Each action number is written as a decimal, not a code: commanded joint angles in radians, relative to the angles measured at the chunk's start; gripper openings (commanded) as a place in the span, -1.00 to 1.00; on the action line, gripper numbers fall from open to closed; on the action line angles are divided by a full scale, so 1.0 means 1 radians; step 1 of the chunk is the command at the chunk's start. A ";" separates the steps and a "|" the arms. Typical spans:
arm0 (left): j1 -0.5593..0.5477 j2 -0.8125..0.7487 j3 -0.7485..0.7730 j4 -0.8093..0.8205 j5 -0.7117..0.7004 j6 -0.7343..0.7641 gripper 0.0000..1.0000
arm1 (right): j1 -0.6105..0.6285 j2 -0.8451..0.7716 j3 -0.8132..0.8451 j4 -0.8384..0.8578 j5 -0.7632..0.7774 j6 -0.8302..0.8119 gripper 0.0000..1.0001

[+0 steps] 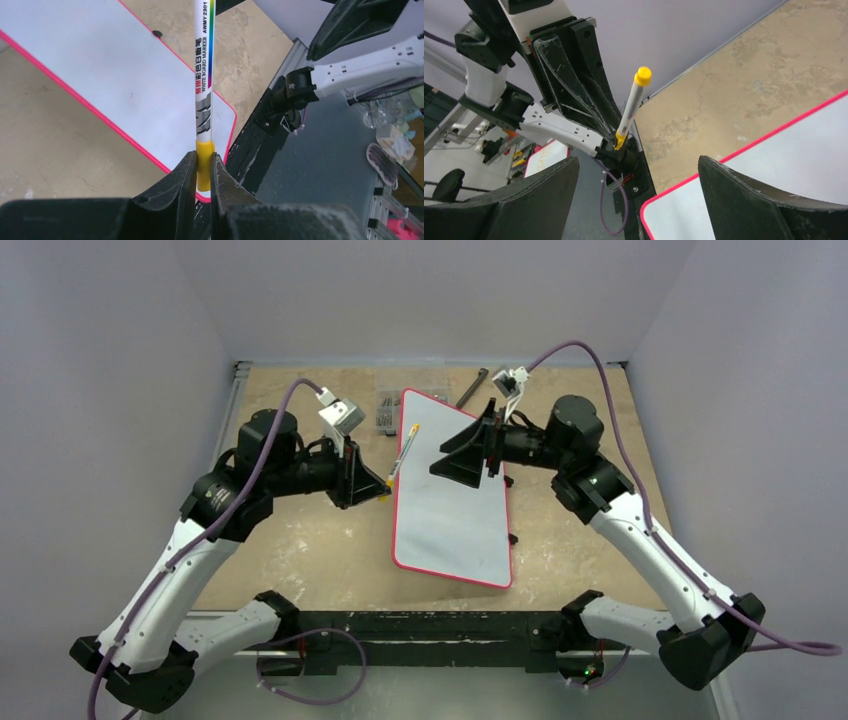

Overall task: Write a sentence on the whiteboard
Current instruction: Pick up the whiteboard marker at the center of the board.

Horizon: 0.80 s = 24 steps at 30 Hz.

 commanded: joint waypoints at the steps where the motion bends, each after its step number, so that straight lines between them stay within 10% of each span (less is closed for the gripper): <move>1: -0.045 0.037 0.076 -0.026 0.123 0.100 -1.00 | 0.056 0.041 0.083 0.012 -0.016 -0.067 0.78; 23: -0.215 0.301 0.306 -0.138 0.128 0.252 -1.00 | 0.121 0.082 0.105 -0.235 -0.092 -0.174 0.21; 24: -0.216 0.296 0.303 -0.278 0.068 0.448 -1.00 | 0.121 0.079 0.104 -0.240 -0.096 -0.174 0.18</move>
